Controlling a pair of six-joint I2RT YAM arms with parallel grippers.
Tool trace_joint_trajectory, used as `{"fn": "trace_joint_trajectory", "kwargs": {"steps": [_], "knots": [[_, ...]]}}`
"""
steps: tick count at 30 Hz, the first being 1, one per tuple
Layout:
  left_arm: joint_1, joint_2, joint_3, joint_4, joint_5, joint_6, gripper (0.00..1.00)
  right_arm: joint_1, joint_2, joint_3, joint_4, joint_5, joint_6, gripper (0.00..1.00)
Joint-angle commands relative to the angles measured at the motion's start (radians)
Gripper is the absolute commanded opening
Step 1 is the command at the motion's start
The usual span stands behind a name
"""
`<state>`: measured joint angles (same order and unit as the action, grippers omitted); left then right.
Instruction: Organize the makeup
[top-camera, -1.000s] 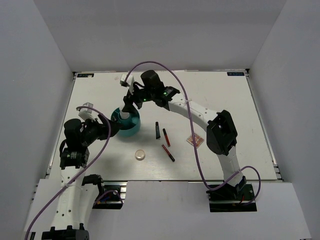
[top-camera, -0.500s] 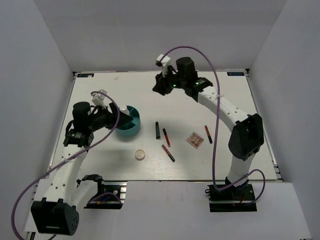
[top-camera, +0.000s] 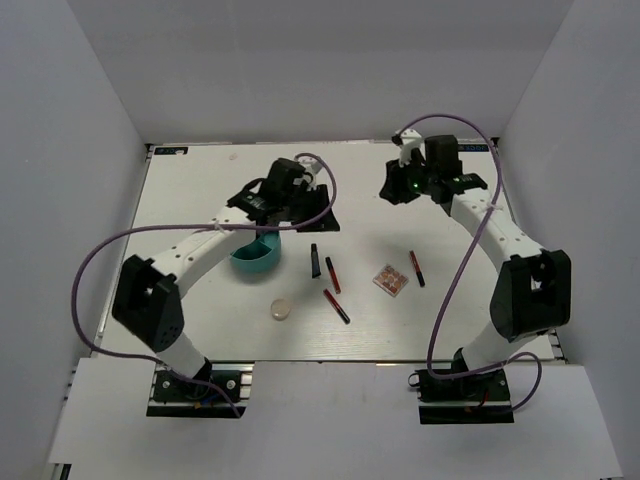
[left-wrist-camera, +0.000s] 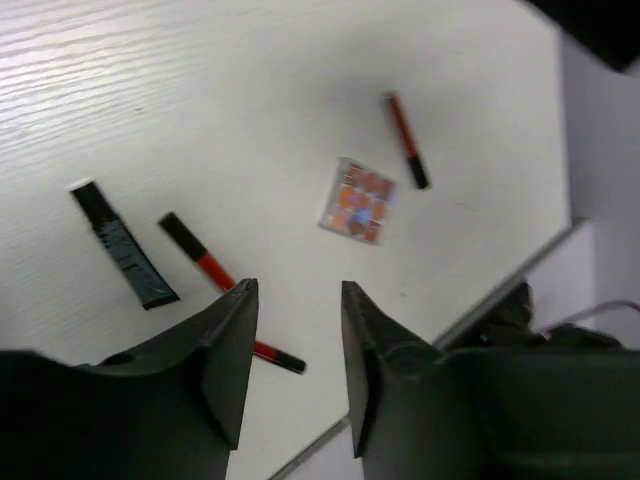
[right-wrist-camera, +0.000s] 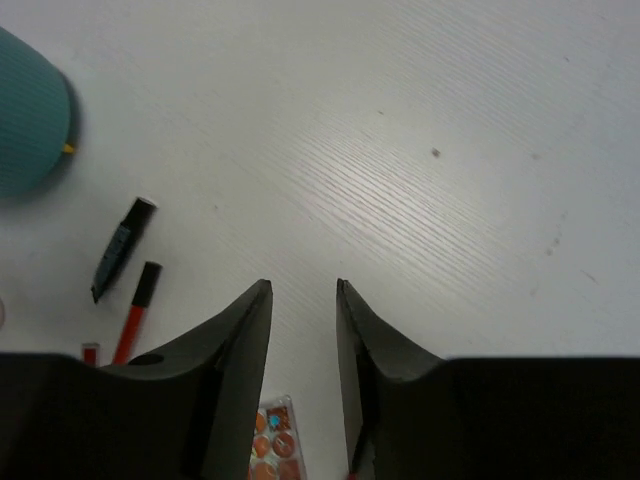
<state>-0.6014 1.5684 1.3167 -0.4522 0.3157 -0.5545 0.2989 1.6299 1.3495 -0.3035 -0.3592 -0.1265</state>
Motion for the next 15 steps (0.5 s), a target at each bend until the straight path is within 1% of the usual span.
{"fn": "trace_joint_trajectory", "kwargs": {"steps": [1, 2, 3, 6, 7, 9, 10, 12, 13, 15], "knots": [[-0.035, 0.103, 0.088, -0.173, -0.228, -0.021, 0.47, -0.055, -0.076, -0.053, -0.008, 0.011, 0.03, 0.37], [-0.049, 0.129, 0.104, -0.193, -0.259, -0.022, 0.43, -0.076, -0.085, -0.065, -0.008, 0.009, 0.031, 0.35], [-0.049, 0.184, 0.143, -0.209, -0.28, -0.025, 0.36, -0.083, -0.099, -0.079, -0.006, 0.006, 0.034, 0.35], [-0.072, 0.252, 0.2, -0.253, -0.368, -0.03, 0.35, -0.109, -0.122, -0.121, 0.004, -0.001, 0.037, 0.34], [-0.072, 0.284, 0.211, -0.261, -0.386, -0.03, 0.38, -0.116, -0.127, -0.13, 0.004, -0.004, 0.042, 0.34], [-0.072, 0.309, 0.225, -0.261, -0.417, -0.036, 0.46, -0.127, -0.133, -0.148, 0.009, -0.014, 0.048, 0.34], [-0.072, 0.333, 0.23, -0.26, -0.423, -0.041, 0.54, -0.132, -0.134, -0.154, 0.009, -0.017, 0.05, 0.34], [-0.081, 0.366, 0.254, -0.27, -0.457, -0.041, 0.61, -0.136, -0.14, -0.171, 0.014, -0.023, 0.06, 0.35], [-0.081, 0.405, 0.285, -0.296, -0.466, -0.044, 0.63, -0.139, -0.143, -0.176, 0.018, -0.027, 0.062, 0.36], [-0.081, 0.439, 0.317, -0.319, -0.489, -0.048, 0.64, -0.144, -0.153, -0.193, 0.023, -0.034, 0.068, 0.36]]}}
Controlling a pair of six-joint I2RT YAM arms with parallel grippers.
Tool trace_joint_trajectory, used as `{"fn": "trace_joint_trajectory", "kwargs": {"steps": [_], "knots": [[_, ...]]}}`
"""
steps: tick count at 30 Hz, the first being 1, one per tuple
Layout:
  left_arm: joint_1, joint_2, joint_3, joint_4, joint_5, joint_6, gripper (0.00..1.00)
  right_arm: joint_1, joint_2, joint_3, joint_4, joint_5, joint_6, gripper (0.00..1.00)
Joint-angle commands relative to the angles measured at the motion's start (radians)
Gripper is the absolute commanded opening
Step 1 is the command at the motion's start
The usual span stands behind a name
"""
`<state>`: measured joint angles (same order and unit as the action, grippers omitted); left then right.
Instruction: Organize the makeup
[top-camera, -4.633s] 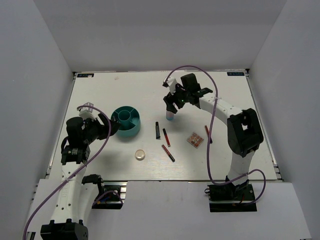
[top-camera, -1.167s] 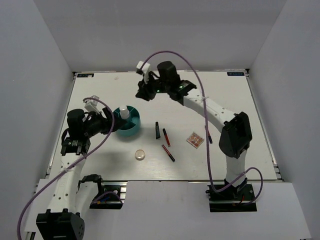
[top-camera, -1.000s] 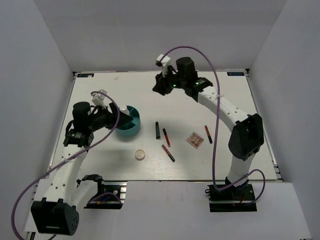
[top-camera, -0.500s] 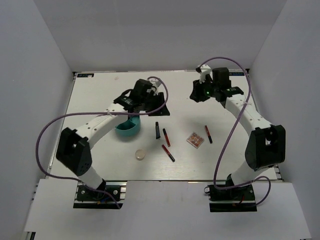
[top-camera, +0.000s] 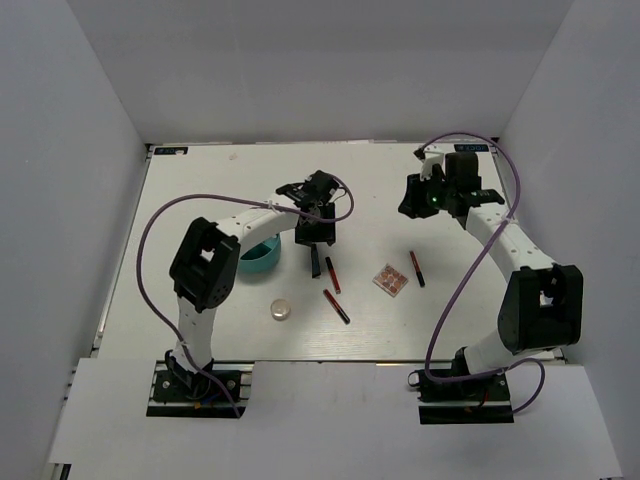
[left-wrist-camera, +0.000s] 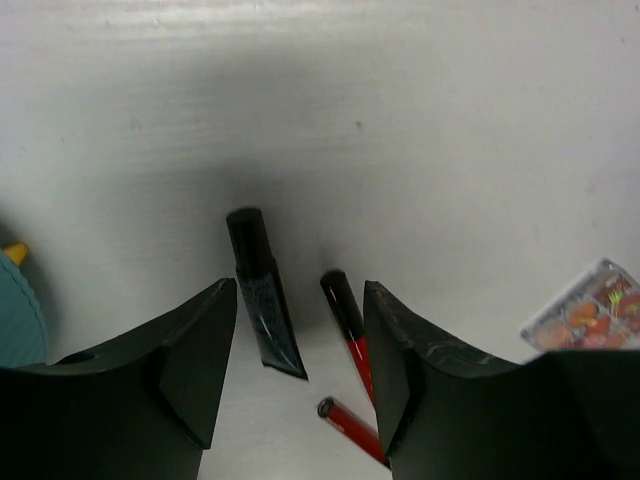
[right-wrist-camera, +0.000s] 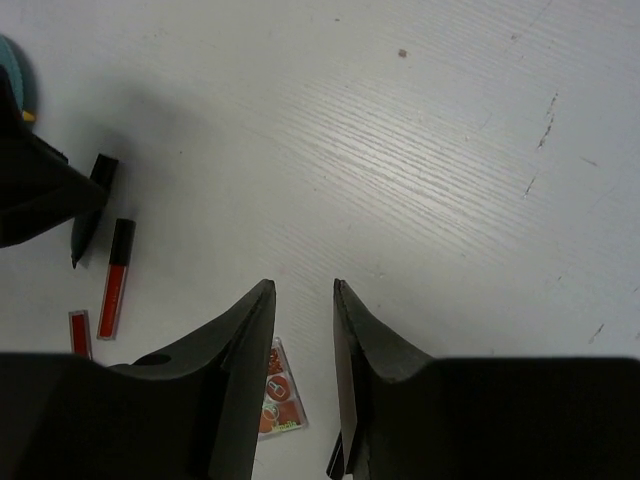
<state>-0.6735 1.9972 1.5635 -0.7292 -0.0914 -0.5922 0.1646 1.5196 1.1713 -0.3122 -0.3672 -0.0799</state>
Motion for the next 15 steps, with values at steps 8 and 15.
{"fn": "trace_joint_trajectory", "kwargs": {"steps": [8, 15], "knots": [[-0.009, 0.095, 0.125, -0.075, -0.114, -0.011, 0.63, -0.025, -0.058, -0.039, 0.038, -0.032, 0.032, 0.37], [-0.009, 0.124, 0.139, -0.105, -0.139, -0.024, 0.6, -0.033, -0.058, -0.038, 0.038, -0.047, 0.043, 0.36]]}}
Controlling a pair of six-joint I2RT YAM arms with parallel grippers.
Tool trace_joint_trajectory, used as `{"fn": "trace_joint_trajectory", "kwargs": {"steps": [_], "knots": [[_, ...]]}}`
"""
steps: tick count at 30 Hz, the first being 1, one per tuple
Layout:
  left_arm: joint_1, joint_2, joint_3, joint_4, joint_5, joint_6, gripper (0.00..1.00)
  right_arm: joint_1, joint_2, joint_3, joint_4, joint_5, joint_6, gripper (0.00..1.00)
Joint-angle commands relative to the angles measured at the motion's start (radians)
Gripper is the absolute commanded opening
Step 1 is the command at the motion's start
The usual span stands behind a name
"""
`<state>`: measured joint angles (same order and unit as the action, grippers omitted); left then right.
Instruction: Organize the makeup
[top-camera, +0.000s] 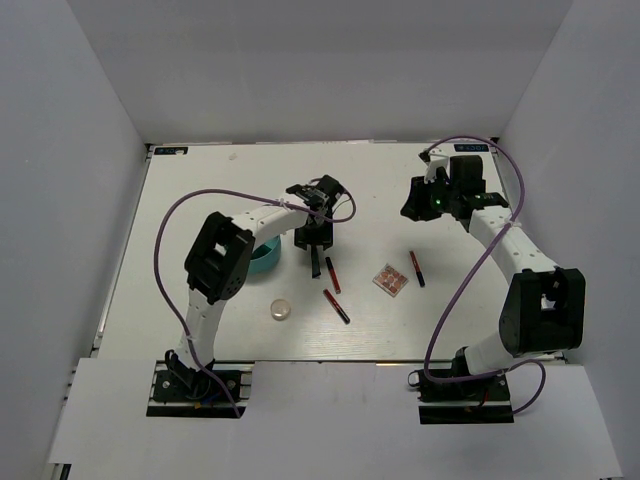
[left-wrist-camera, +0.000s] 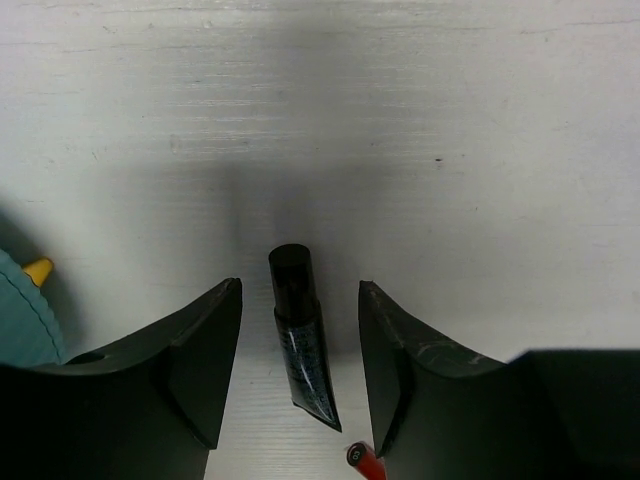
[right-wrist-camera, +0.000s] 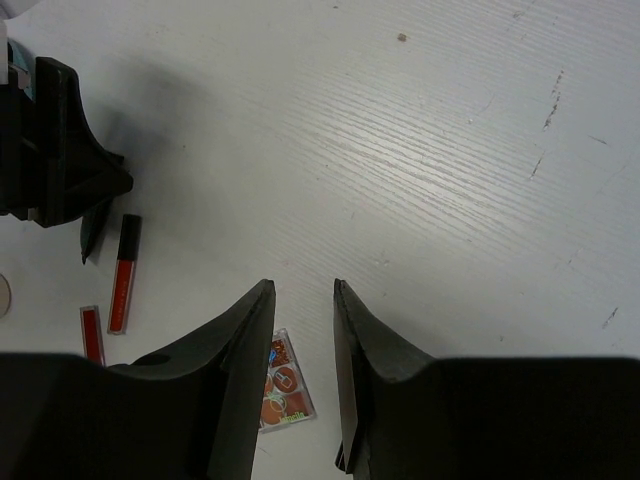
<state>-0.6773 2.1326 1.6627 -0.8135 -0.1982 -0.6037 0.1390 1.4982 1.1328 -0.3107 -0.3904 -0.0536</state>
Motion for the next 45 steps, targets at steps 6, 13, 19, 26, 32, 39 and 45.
{"fn": "trace_joint_trajectory", "kwargs": {"steps": [6, 13, 19, 26, 32, 39, 45], "knots": [[-0.005, 0.032, 0.063, -0.045, 0.005, -0.008, 0.54, -0.01, -0.039, -0.004, 0.038, -0.028, 0.023, 0.36], [0.013, 0.09, 0.146, -0.153, 0.075, 0.012, 0.53, -0.013, -0.055, -0.015, 0.039, -0.03, 0.031, 0.36], [0.022, 0.115, 0.179, -0.202, 0.085, 0.033, 0.52, -0.018, -0.058, -0.018, 0.042, -0.039, 0.04, 0.36], [0.022, 0.165, 0.209, -0.259, 0.123, 0.058, 0.41, -0.022, -0.062, -0.027, 0.045, -0.053, 0.046, 0.36], [0.022, 0.202, 0.239, -0.283, 0.161, 0.099, 0.24, -0.022, -0.073, -0.034, 0.048, -0.057, 0.046, 0.36], [0.022, 0.19, 0.255, -0.274, 0.243, 0.157, 0.09, -0.018, -0.079, -0.038, 0.042, -0.068, 0.035, 0.35], [0.031, -0.077, 0.179, -0.046, 0.28, 0.202, 0.08, -0.019, -0.079, -0.036, 0.036, -0.076, 0.021, 0.36]]}}
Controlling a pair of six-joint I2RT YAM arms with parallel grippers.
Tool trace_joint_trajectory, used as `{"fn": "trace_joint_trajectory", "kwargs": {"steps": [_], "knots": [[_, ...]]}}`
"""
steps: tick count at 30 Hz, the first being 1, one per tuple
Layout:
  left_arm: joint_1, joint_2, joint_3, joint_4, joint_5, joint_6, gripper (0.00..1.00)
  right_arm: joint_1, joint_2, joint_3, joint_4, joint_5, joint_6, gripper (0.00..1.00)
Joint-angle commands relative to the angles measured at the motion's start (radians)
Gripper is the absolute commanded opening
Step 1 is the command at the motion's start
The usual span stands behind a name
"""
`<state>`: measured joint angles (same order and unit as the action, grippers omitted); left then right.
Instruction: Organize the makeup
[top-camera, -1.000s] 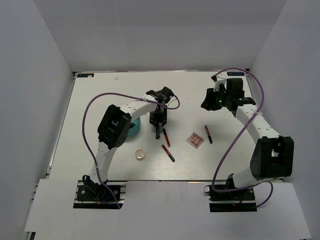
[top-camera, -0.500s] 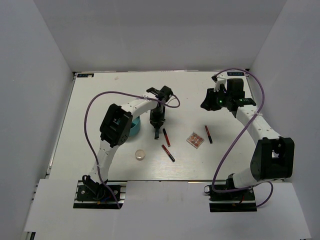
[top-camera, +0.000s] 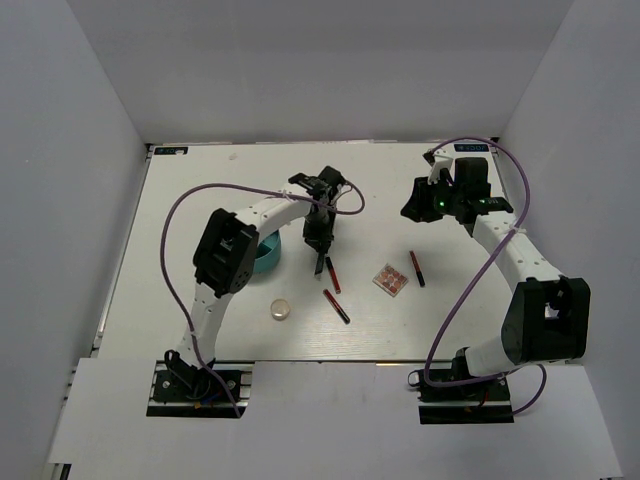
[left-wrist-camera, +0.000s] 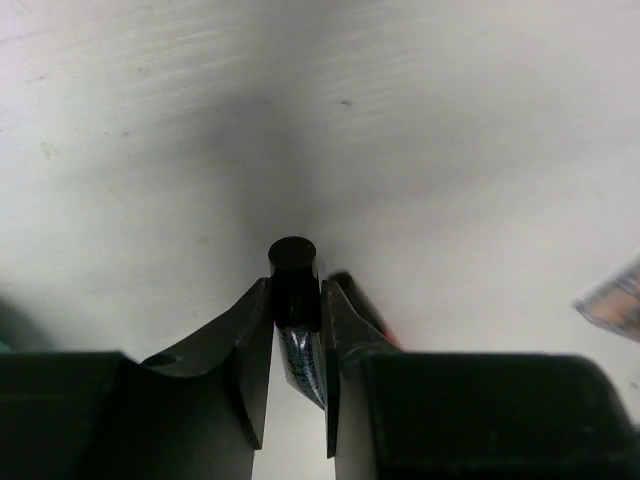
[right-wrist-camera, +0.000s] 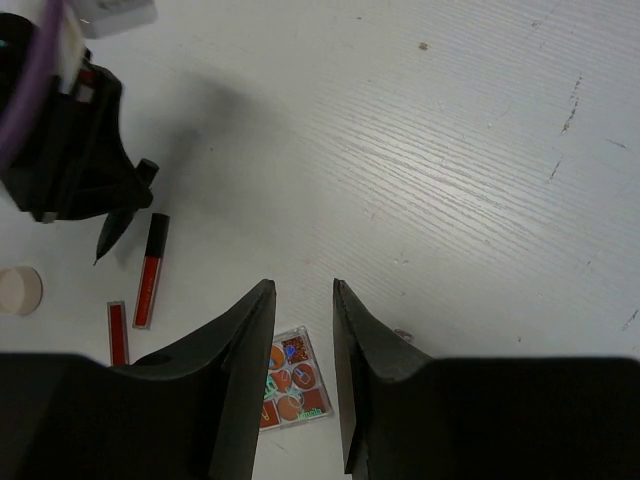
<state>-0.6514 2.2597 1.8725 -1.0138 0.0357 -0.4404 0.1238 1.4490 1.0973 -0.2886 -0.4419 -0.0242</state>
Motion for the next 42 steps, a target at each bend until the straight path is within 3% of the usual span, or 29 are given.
{"fn": "trace_joint_trajectory", "kwargs": {"steps": [1, 4, 11, 18, 23, 30, 42], "knots": [[0.006, -0.248, -0.058, 0.196, 0.032, 0.045, 0.08, -0.003, -0.03, -0.001, 0.016, -0.024, -0.01, 0.35], [0.006, -0.403, -0.188, 0.387, -0.084, 0.074, 0.07, -0.003, -0.027, -0.001, 0.014, -0.026, -0.013, 0.35], [0.039, -0.589, -0.334, 0.486, -0.279, 0.13, 0.06, 0.0, -0.027, 0.001, 0.014, -0.029, -0.019, 0.35], [0.067, -0.519, -0.285, 0.44, -0.606, 0.161, 0.04, 0.004, -0.018, 0.004, 0.019, -0.044, -0.011, 0.35], [0.087, -0.5, -0.303, 0.541, -0.623, 0.204, 0.04, 0.0, -0.022, 0.004, 0.019, -0.044, -0.01, 0.35], [0.119, -0.416, -0.199, 0.475, -0.718, 0.276, 0.04, -0.004, -0.032, -0.008, 0.029, -0.041, -0.008, 0.35], [0.137, -0.542, -0.406, 0.563, -0.645, 0.433, 0.08, -0.003, -0.015, 0.006, 0.031, -0.035, -0.01, 0.35]]}}
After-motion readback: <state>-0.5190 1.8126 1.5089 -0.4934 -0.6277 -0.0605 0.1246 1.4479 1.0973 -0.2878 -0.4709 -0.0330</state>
